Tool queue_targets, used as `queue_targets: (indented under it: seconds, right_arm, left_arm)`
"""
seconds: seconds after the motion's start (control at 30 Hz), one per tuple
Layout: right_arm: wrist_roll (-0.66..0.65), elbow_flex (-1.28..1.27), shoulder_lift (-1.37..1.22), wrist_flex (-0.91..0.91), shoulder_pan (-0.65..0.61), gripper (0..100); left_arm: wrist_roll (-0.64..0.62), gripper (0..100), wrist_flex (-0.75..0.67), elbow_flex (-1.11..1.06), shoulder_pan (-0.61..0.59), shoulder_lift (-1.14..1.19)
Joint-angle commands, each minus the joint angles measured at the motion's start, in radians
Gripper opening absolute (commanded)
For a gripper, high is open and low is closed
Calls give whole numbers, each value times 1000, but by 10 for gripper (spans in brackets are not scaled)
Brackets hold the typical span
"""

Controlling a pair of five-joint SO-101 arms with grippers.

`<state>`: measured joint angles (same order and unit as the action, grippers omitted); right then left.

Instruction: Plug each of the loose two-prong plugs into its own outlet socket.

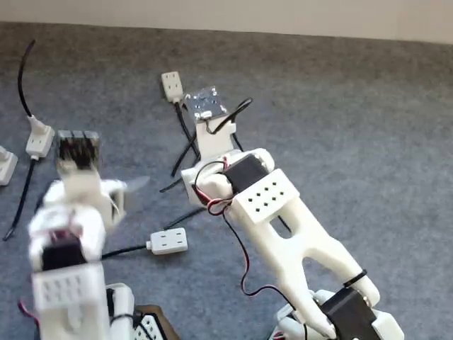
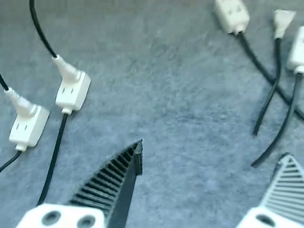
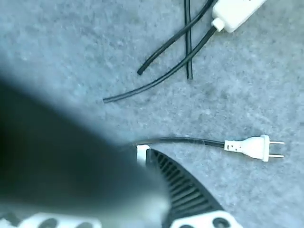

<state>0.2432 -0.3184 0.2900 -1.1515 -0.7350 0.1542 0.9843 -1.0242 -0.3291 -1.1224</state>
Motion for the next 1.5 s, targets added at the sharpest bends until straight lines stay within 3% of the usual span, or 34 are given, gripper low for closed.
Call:
queue_targets:
  seconds: [0.0, 0.17, 0.3, 0.4, 0.53, 0.83, 1.47]
  right_arm:
    - [46, 4, 8, 30, -25, 5]
    - [60, -48, 15, 31, -50, 5]
    - [196, -102, 5, 31, -51, 5]
    - [298, -142, 15, 59, -53, 5]
    - [333, -209, 12, 111, -88, 5]
    - [333, -223, 16, 122, -128, 5]
    - [330, -186, 8, 150, -205, 5]
  left_arm:
    - [-5, 410, 100, 387, -62, 423]
    - [37, 410, 321, 924, -211, 868]
    - [37, 410, 474, 1299, -340, 1153]
    - [38, 412, 531, 1504, -423, 1331]
    - [78, 413, 582, 1679, -463, 1504]
    - [80, 413, 585, 1764, -472, 1630]
    - [80, 411, 563, 1761, -466, 1633]
